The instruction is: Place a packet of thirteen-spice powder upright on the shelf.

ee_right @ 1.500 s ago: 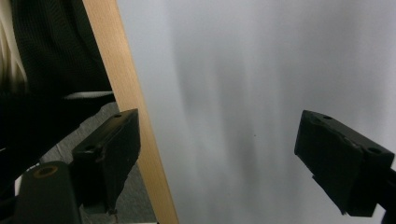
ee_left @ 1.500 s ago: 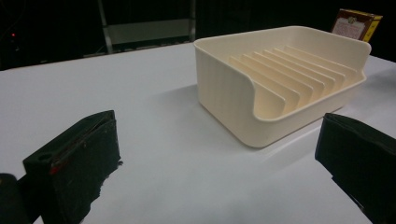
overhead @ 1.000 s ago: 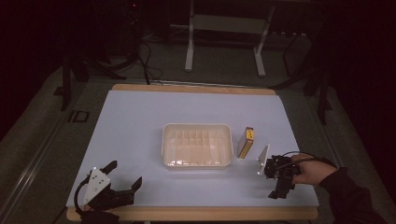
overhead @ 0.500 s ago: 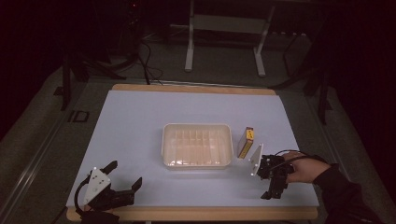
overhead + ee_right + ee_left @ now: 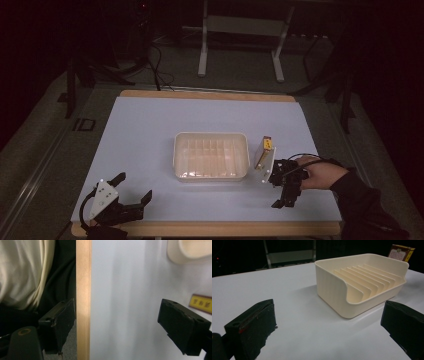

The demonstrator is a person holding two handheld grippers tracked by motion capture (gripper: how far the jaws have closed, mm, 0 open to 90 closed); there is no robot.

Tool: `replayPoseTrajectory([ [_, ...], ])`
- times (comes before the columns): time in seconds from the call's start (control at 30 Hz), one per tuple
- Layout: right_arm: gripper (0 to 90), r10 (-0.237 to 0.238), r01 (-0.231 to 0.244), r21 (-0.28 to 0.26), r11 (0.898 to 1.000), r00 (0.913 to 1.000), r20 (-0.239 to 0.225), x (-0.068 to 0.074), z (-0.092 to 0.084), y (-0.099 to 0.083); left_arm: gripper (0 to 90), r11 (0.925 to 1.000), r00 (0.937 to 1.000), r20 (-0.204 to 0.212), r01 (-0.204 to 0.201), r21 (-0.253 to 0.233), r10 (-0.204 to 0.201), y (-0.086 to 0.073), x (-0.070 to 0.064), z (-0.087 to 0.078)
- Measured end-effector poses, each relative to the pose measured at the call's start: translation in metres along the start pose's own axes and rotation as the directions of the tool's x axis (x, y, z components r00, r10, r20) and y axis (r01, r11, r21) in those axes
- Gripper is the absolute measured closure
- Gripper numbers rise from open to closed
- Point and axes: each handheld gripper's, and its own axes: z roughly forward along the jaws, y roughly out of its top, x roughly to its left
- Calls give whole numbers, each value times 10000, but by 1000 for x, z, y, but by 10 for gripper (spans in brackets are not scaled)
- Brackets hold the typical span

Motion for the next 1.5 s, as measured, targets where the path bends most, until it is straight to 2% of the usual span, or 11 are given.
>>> replayPoseTrajectory([
  [0.3, 145, -122, 133, -612, 9980, 9998, 183, -7, -22, 6, 1, 10000, 10000, 11, 23, 18, -23, 0, 0, 0],
  [0.5, 145, -185, 241, -736, 9970, 9970, 749, -13, -38, 10, 1, 10000, 10000, 6, 29, 19, -29, 0, 1, 0],
  [0.73, 145, 140, -39, -869, 9962, 9932, 1154, -25, -53, 10, 1, 10000, 10000, 16, 29, 32, -29, 0, 1, 0],
  [0.83, 144, 402, -273, -906, 9955, 9888, 1439, -33, -62, 9, 1, 10000, 10000, 15, 16, 35, -16, 0, 1, 0],
  [1.0, 141, 690, -555, -866, 9947, 9844, 1621, -41, -70, 7, 1, 10000, 10000, 20, -19, 62, 19, 0, 1, 0],
  [1.03, 141, 883, -749, -826, 9938, 9810, 1730, -46, -72, 5, 1, 10000, 10000, 29, -30, 70, 30, 0, 0, 1],
  [1.27, 140, 1081, -951, -773, 9925, 9766, 1861, -60, -75, 2, 1, 9999, 9999, 76, -89, -48, 89, 0, 0, 0],
  [1.37, 140, 1337, -1213, -770, 9896, 9736, 1849, -66, -75, 2, 1, 9999, 9998, 140, -132, -48, 133, -1, -1, 0],
  [1.5, 152, 1397, -1276, -706, 9893, 9682, 2074, -76, -74, 1, 1, 9999, 9996, 250, -147, -85, 149, -1, -1, 0],
])
